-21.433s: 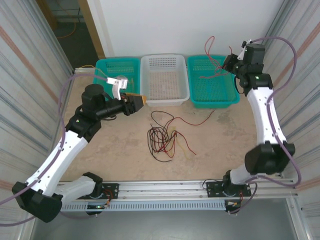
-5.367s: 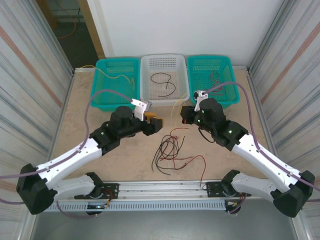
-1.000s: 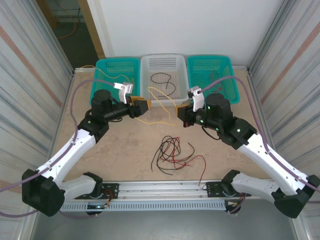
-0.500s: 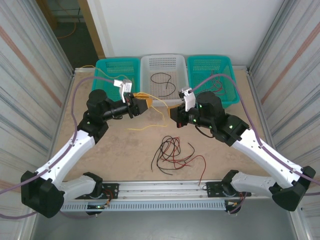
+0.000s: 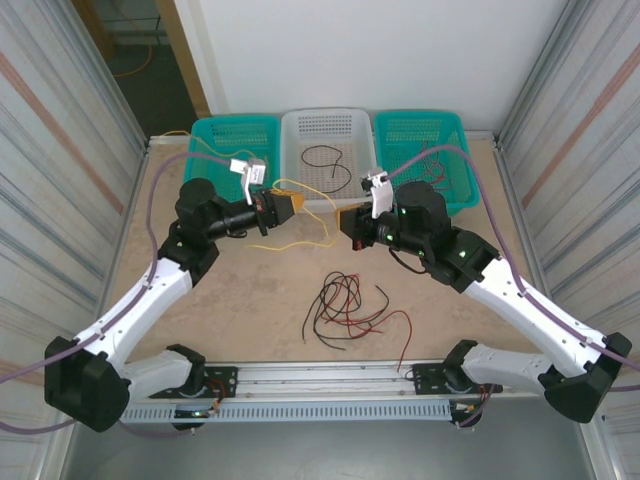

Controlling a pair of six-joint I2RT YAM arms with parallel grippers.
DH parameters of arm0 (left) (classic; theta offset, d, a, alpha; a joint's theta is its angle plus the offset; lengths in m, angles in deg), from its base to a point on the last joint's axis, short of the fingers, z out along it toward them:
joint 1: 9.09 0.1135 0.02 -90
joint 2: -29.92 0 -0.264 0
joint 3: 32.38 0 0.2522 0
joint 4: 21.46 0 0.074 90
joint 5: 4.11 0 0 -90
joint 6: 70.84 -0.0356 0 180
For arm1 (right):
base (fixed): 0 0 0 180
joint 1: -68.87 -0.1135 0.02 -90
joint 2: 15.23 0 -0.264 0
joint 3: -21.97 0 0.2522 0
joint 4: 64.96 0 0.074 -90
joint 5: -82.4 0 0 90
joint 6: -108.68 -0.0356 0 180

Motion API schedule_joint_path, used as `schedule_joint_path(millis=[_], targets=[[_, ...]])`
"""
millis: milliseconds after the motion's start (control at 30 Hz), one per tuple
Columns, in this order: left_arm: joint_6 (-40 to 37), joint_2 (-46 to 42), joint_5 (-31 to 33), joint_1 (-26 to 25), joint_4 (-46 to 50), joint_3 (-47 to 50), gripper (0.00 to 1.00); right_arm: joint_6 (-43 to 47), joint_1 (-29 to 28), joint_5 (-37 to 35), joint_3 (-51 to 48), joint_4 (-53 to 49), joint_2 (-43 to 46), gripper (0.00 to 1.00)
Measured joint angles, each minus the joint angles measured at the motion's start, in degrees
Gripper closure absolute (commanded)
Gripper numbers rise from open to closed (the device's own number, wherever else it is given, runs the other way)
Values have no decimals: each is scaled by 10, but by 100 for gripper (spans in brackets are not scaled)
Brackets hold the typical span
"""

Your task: Untangle the cables

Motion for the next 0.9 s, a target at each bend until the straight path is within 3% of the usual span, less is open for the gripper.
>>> schedule_joint_path(millis=[200,300,467,567,667,700,800,900], targets=[[-4,4,1,1,7,0,100,-5,0,-16,1,1,-2,100],[-44,2,9,0,61,-4,100,-5,8,-56,8,-9,-1,100],[-159,-28,27,0,218,-16,100,-6,96,-64,10,-26,21,100],[-190,-60,12,15,277,-17,100,-6,138,-61,10,-33,35,100],[-194,-82,-9,25,286,-17,100,-3,128,-52,10,-33,35,100],[-194,-84,-13,24,285,-17,100,-1,118,-49,10,-34,33,97],[-189,-85,-8,25,286,-18,100,1,89,-46,10,-43,23,63],[-181,-75,27,33,299,-40,100,2,79,-65,10,-60,19,43]])
